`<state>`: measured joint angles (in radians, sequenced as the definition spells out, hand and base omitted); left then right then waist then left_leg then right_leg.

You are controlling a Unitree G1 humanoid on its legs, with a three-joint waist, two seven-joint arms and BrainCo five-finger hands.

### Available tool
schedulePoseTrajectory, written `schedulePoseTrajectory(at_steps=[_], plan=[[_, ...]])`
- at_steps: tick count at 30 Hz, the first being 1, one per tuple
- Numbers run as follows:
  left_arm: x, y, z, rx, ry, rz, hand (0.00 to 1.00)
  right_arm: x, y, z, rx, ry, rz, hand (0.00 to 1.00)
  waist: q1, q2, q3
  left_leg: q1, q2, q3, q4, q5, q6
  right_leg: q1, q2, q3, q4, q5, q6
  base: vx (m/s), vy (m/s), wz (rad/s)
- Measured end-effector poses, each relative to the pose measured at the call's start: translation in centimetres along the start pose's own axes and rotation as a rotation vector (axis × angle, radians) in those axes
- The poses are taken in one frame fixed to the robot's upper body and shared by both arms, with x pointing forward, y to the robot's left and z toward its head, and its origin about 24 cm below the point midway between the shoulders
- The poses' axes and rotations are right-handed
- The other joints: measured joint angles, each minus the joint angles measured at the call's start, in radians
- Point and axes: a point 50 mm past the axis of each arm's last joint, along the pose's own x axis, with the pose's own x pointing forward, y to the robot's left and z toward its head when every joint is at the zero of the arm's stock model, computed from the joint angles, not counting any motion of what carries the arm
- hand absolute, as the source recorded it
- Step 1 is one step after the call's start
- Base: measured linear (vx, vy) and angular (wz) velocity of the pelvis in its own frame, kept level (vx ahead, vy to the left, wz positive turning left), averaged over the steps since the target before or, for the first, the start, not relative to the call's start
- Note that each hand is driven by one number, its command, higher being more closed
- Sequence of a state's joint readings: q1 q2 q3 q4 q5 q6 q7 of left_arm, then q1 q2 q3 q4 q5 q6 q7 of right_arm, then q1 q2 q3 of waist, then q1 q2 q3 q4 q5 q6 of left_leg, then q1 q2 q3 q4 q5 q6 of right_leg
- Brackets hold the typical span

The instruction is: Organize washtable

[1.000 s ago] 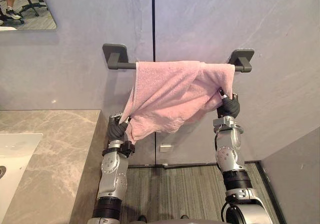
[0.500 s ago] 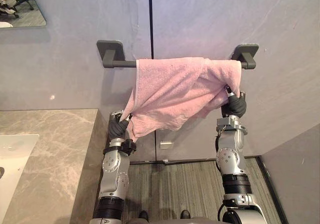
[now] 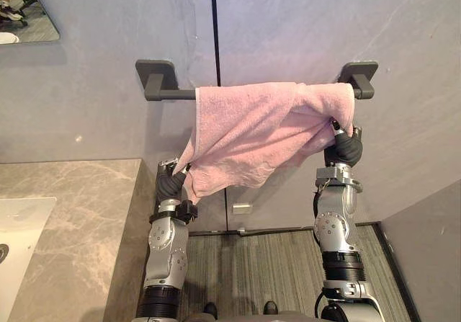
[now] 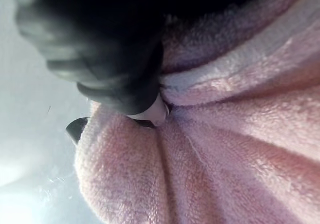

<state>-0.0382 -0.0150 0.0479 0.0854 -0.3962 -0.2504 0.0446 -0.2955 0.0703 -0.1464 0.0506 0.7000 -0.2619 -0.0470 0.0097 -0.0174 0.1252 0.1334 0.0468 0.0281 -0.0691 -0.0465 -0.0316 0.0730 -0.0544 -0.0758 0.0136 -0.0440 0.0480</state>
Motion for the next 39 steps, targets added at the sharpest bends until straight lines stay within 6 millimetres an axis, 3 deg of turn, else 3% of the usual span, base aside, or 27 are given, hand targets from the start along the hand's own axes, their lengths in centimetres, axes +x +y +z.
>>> schedulePoseTrajectory(at_steps=[10, 19, 26, 37, 38, 39], plan=[[-0.1, 0.2, -0.1, 0.002, 0.006, 0.007, 1.00, -0.1, -0.6, -0.5, -0.020, 0.024, -0.022, 1.00, -0.004, 0.001, 0.001, 0.003, -0.004, -0.003, 0.000, -0.002, 0.003, 0.004, 0.001, -0.001, 0.000, -0.003, 0.004, -0.03, -0.010, 0.00], [-0.5, 0.6, -1.1, 0.023, 0.050, 0.014, 1.00, -0.2, -1.1, -0.3, -0.192, 0.051, 0.023, 1.00, -0.003, 0.001, 0.001, 0.002, -0.012, 0.003, 0.005, -0.013, 0.009, 0.000, 0.001, 0.012, 0.000, -0.005, 0.006, -0.01, -0.003, -0.03], [-0.7, 0.5, -1.7, 0.029, 0.071, -0.004, 1.00, -0.4, -1.4, -0.7, -0.230, 0.079, 0.028, 1.00, -0.001, -0.002, -0.001, 0.002, -0.012, 0.004, 0.008, -0.016, 0.011, 0.000, -0.002, 0.015, 0.001, -0.008, 0.010, 0.00, 0.000, 0.00], [-1.1, 0.8, -2.6, 0.092, 0.110, -0.009, 1.00, -1.4, -2.5, -1.4, -0.328, 0.130, 0.021, 1.00, 0.000, -0.036, -0.023, 0.001, -0.012, 0.002, 0.008, -0.016, 0.011, -0.009, -0.004, 0.014, 0.020, -0.022, 0.013, 0.00, 0.000, 0.00], [-1.1, 0.8, -2.7, 0.105, 0.115, -0.011, 1.00, -1.4, -2.5, -1.5, -0.330, 0.133, 0.019, 0.00, 0.000, -0.037, -0.024, 0.001, -0.013, 0.002, 0.008, -0.016, 0.011, -0.009, -0.005, 0.014, 0.020, -0.022, 0.013, 0.00, 0.000, 0.00], [-1.1, 0.8, -2.7, 0.107, 0.116, -0.012, 0.00, -1.5, -2.6, -1.5, -0.331, 0.135, 0.014, 0.00, -0.001, -0.037, -0.024, 0.001, -0.013, 0.002, 0.009, -0.017, 0.012, -0.009, -0.005, 0.014, 0.020, -0.022, 0.013, 0.00, 0.000, 0.00]])
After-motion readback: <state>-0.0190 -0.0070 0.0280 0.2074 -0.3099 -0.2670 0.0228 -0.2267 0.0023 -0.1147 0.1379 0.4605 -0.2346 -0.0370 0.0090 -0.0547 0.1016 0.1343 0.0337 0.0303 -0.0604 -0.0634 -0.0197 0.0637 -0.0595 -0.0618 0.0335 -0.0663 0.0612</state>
